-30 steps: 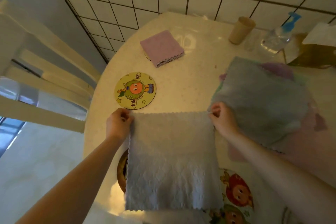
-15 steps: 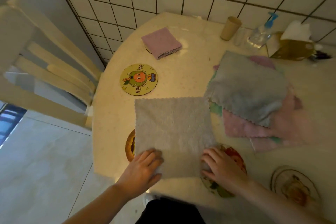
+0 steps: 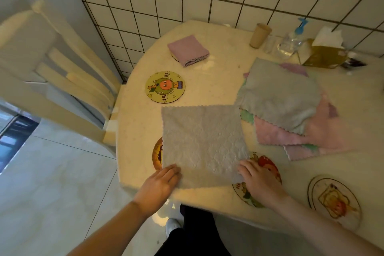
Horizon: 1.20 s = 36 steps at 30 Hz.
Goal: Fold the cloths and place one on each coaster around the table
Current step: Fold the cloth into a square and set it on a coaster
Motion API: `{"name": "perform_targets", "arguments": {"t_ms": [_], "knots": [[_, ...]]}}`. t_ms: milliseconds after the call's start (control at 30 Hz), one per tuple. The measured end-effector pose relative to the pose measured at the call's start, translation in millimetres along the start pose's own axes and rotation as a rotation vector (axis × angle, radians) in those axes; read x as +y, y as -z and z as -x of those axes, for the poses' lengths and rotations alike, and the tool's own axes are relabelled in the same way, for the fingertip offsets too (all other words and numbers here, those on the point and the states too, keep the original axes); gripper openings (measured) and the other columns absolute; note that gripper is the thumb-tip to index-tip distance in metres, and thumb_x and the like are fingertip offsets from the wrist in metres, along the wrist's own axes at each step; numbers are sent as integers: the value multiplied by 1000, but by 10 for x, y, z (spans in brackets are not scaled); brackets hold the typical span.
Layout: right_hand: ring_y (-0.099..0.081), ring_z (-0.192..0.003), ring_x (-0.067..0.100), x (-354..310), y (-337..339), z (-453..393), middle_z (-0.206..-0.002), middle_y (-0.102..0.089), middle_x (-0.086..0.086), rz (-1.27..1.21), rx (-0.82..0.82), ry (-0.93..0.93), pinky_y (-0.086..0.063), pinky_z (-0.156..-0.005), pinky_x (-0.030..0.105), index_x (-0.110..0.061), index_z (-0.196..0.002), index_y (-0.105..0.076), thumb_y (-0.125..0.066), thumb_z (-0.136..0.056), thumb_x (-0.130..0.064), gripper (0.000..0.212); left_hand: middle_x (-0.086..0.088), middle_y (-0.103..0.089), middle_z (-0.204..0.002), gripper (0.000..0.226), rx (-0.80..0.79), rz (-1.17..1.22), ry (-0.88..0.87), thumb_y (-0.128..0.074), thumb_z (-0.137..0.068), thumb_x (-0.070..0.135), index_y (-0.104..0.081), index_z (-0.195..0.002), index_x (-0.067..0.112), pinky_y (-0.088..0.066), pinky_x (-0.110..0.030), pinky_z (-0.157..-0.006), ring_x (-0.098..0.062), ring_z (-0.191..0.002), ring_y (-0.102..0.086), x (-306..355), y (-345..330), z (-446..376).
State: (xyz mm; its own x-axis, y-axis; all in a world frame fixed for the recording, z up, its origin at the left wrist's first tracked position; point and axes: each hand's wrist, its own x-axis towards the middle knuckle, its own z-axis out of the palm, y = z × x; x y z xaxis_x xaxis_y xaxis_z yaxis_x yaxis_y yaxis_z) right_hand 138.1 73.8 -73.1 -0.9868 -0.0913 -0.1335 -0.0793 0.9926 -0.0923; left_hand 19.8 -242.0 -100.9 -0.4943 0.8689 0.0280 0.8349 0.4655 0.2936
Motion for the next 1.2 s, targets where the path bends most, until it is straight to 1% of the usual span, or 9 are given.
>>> {"name": "perform_targets", "arguments": {"t_ms": [67, 167, 267, 367, 433, 567, 733, 1000, 1200], "knots": [[-62, -93, 16, 29, -17, 21, -106, -60, -3, -84, -8, -44, -51, -59, 18, -15, -95, -59, -74, -70, -2, 32, -4, -65, -113, 31, 37, 15, 8, -78, -74, 13, -70, -104, 13, -56, -30, -85, -18, -103, -65, -51, 43, 4], [-55, -92, 3, 121, 85, 28, -102, -52, -15, -251, -47, -128, -48, -71, 17, -22, -93, -58, -64, -81, -8, 19, 0, -67, -106, 22, 49, 56, 94, -56, -86, 27, -71, -98, 17, -57, -31, -82, -16, -96, -66, -170, 186, 7], [-59, -84, -4, 193, 332, -88, -93, -59, -15, -569, -25, -321, -50, -71, 12, -23, -92, -58, -62, -86, -10, 15, 11, -68, -94, 13, 103, 329, 409, -57, -88, 20, -67, -94, 25, -51, -20, -79, -5, -86, -63, -260, 468, -147], [-60, -79, -9, 297, 534, -363, -85, -64, -9, -819, 153, -506, -47, -63, 7, -17, -90, -60, -66, -85, -9, 11, 7, -68, -86, 15, 159, 660, 713, -60, -89, 9, -65, -90, 23, -47, -16, -72, -5, -82, -62, -380, 720, -449], [-62, -80, -3, 441, 590, -610, -88, -66, -8, -938, 210, -623, -50, -66, 12, -19, -94, -61, -68, -84, -16, 13, -5, -68, -84, 11, 261, 851, 849, -60, -89, 4, -66, -92, 13, -49, -17, -67, -15, -81, -64, -491, 832, -688], [-66, -88, 14, 748, 544, -1117, -93, -69, -4, -1041, 220, -793, -57, -82, 38, -22, -94, -62, -68, -84, -20, 13, -12, -67, -88, 7, 378, 1108, 1065, -58, -92, 5, -65, -94, 3, -53, -22, -62, -21, -81, -64, -665, 871, -1092], [-65, -88, 20, 857, 474, -1590, -92, -68, 3, -1100, 200, -826, -55, -83, 38, -14, -93, -62, -63, -87, -12, 6, -13, -64, -82, 9, 431, 1043, 1172, -57, -93, 7, -64, -86, 6, -55, -44, -74, -26, -76, -58, -890, 668, -1390], [-60, -74, 18, 1032, 321, -1931, -81, -66, 8, -1005, 155, -773, -44, -61, 17, -5, -86, -62, -66, -85, -6, 4, -12, -62, -75, 12, 392, 893, 1203, -53, -96, 15, -61, -88, 11, -55, -47, -65, -26, -63, -56, -1144, 493, -1581], [-64, -75, 24, 1090, 251, -1982, -80, -68, 10, -953, 135, -788, -51, -70, 35, -3, -85, -64, -66, -85, -9, 6, -6, -66, -79, 12, 339, 763, 1158, -53, -96, 20, -59, -87, 17, -56, -45, -62, -31, -64, -62, -1195, 493, -1671]]}}
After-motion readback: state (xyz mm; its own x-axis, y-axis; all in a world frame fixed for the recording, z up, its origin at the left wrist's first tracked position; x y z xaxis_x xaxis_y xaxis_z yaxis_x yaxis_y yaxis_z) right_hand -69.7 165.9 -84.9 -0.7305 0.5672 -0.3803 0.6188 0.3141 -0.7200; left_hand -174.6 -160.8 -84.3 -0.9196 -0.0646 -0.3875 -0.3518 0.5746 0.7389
